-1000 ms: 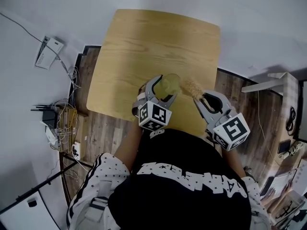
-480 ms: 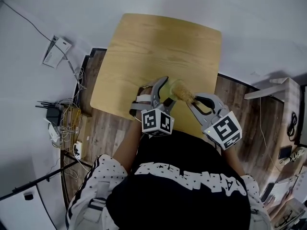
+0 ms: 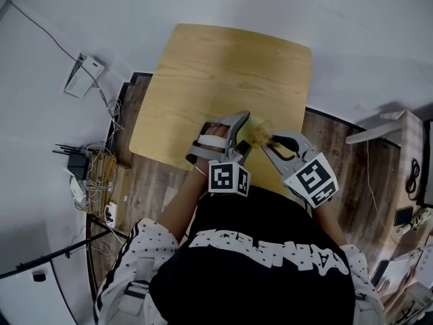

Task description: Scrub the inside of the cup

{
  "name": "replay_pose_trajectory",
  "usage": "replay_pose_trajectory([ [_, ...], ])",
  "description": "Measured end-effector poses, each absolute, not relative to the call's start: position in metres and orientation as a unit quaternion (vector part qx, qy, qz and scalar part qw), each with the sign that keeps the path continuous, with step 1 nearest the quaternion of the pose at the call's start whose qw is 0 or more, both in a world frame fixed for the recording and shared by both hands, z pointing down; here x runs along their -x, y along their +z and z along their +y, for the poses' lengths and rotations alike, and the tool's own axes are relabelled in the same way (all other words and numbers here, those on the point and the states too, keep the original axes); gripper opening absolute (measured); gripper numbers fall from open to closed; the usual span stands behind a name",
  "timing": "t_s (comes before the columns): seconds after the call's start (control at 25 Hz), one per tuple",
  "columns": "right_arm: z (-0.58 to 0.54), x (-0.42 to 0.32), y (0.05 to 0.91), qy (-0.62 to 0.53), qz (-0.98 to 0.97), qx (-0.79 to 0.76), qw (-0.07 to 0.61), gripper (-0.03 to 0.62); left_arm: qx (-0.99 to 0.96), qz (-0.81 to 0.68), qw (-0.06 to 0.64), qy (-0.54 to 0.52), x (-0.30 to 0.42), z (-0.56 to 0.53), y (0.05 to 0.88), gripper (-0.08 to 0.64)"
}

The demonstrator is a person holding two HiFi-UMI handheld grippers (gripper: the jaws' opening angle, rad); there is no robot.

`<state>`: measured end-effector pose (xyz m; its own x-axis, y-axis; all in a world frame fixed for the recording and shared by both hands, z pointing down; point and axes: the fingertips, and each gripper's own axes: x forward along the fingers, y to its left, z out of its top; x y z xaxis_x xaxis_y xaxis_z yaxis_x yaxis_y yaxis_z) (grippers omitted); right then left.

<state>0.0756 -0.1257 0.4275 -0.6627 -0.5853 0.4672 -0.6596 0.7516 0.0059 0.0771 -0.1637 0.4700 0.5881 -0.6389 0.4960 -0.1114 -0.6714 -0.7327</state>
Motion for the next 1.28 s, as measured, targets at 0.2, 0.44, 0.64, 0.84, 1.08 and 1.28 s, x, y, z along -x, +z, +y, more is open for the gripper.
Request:
replay_pose_trajectory([
  [0.2, -0.128, -0.073, 0.431, 0.088, -0.905, -0.353, 0.22, 0.066, 0.826, 0.217, 0.347, -0.387, -0.09, -0.154, 0.462, 0.356],
  [0.44, -0.13, -0.074, 0.435, 0.117, -0.902, -0.362, 0.203, 0.066, 0.815, 0.205, 0.37, -0.395, -0.097, -0.146, 0.459, 0.356],
  [0.64, -0.133, -0.073, 0.437, 0.156, -0.896, -0.379, 0.174, 0.061, 0.799, 0.195, 0.399, -0.406, -0.096, -0.146, 0.459, 0.356],
  [0.84, -0.137, -0.074, 0.439, 0.214, -0.888, -0.387, 0.126, 0.058, 0.791, 0.194, 0.407, -0.412, -0.094, -0.149, 0.459, 0.356],
  [1.08, -0.14, -0.076, 0.436, 0.288, -0.873, -0.389, 0.057, 0.054, 0.771, 0.194, 0.429, -0.428, -0.092, -0.151, 0.46, 0.356],
  [1.28, -0.143, -0.075, 0.433, 0.351, -0.854, -0.384, -0.009, 0.052, 0.753, 0.202, 0.451, -0.435, -0.087, -0.155, 0.458, 0.356],
])
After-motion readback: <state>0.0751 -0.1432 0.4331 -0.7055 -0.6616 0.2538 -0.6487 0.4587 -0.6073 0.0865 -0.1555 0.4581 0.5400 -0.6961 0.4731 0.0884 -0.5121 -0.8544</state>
